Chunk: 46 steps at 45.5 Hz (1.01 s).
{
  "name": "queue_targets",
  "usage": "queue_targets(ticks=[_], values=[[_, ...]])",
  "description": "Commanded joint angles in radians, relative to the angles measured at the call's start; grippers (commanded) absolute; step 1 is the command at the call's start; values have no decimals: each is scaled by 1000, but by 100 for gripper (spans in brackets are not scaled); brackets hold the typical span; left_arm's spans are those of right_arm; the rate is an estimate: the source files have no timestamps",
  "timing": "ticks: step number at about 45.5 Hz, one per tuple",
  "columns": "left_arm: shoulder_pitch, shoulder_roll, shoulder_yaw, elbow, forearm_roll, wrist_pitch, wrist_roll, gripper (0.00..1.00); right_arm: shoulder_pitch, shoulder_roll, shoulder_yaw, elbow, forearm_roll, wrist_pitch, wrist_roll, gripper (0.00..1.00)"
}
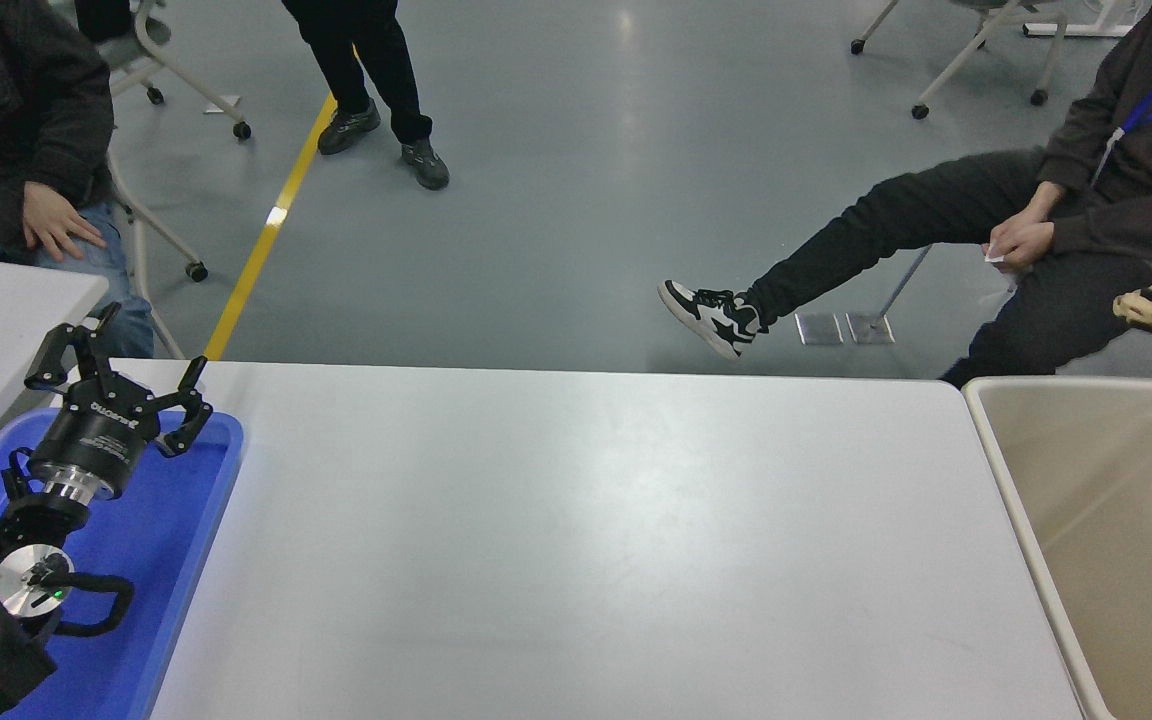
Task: Clean the table surface
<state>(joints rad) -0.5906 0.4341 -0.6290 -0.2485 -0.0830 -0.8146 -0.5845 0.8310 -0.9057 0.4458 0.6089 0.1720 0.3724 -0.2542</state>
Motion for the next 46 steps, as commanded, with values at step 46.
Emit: queue_targets(ticks=[46], values=[[0,0,-1,0,0,0,-2,100,-66,521,-164,-626,-57,-405,92,0]])
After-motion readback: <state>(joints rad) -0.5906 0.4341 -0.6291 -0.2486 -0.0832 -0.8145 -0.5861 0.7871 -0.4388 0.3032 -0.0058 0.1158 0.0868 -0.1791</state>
